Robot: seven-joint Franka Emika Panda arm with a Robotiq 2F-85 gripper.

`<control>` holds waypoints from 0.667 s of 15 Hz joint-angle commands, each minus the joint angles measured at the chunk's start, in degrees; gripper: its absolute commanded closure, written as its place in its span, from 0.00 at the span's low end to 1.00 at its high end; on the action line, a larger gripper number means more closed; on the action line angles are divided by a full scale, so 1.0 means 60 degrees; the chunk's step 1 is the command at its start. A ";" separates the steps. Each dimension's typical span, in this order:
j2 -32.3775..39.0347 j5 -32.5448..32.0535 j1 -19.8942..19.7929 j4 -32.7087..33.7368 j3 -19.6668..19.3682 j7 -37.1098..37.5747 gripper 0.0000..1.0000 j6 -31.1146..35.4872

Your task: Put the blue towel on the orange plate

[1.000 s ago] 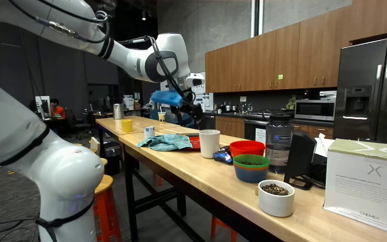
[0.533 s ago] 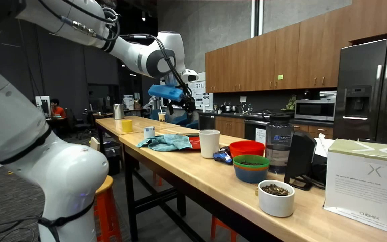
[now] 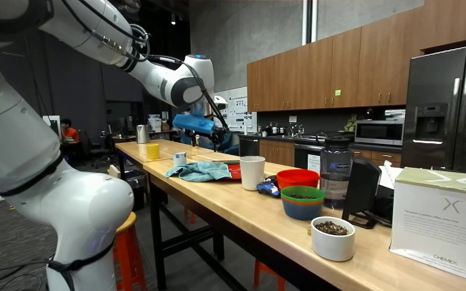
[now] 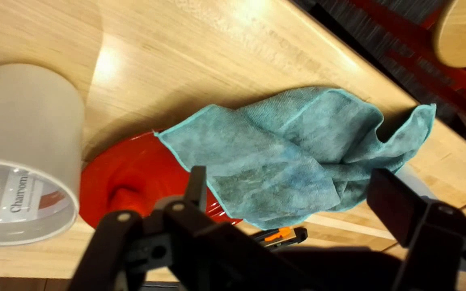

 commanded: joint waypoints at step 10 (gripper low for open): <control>0.1693 -0.3131 -0.2089 -0.2581 0.0090 -0.0414 0.00 0.4136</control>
